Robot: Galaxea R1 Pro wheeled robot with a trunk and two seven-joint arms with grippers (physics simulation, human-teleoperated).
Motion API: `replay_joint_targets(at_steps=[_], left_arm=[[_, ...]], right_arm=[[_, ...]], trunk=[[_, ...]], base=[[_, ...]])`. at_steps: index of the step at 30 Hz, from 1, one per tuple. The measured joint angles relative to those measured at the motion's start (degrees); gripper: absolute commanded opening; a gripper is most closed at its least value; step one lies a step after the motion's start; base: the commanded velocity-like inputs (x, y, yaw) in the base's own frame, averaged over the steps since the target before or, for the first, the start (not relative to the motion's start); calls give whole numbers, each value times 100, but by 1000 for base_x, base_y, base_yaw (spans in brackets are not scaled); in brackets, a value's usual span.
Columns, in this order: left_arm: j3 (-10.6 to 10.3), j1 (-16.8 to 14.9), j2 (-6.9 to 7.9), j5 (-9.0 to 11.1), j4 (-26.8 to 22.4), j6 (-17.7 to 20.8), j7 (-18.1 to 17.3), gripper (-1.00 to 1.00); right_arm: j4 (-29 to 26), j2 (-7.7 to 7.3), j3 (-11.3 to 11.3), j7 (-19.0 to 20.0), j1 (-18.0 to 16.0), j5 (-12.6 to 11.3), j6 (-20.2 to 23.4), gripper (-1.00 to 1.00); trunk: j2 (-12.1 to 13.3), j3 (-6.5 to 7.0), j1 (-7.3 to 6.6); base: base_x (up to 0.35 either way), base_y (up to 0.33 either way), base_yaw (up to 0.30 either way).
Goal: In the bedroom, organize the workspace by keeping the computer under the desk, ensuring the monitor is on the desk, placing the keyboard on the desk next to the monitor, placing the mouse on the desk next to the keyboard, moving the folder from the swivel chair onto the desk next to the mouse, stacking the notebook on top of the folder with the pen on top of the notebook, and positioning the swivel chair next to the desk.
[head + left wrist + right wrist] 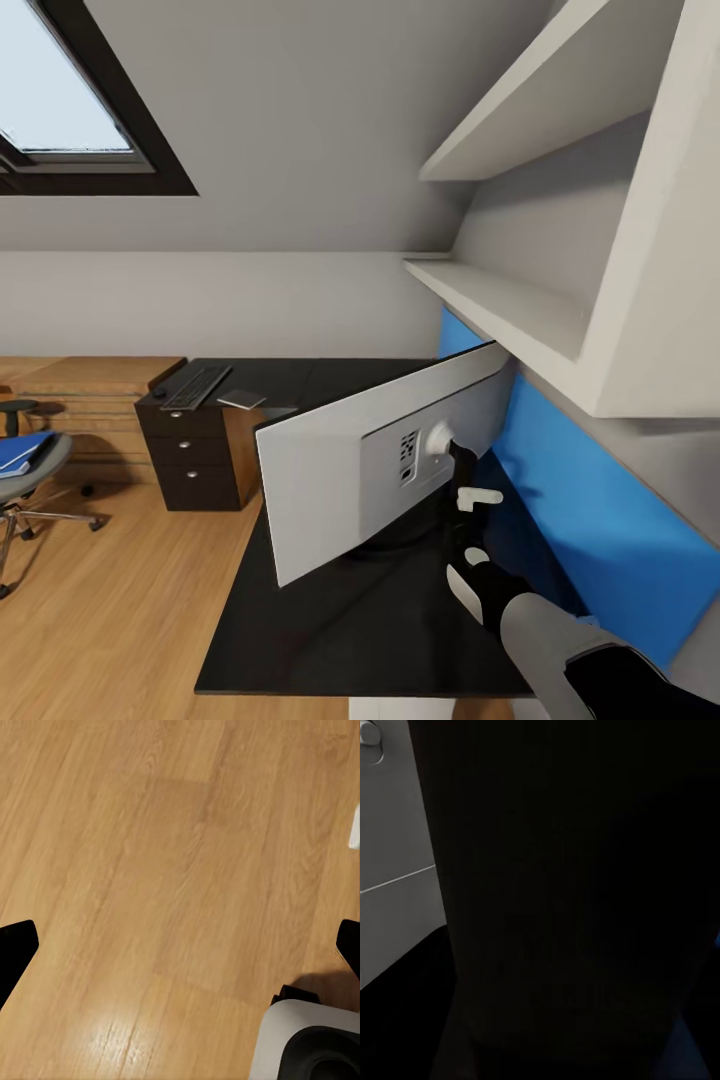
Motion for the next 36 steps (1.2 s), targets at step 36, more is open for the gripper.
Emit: replay_joint_targets(at_steps=[36], left_arm=[[38, 0, 6, 12, 3, -19, 1, 100]], right_arm=[[6, -8, 16, 0, 0, 9, 8, -100]], trunk=[[0, 0, 3]], base=[[111, 0, 0]])
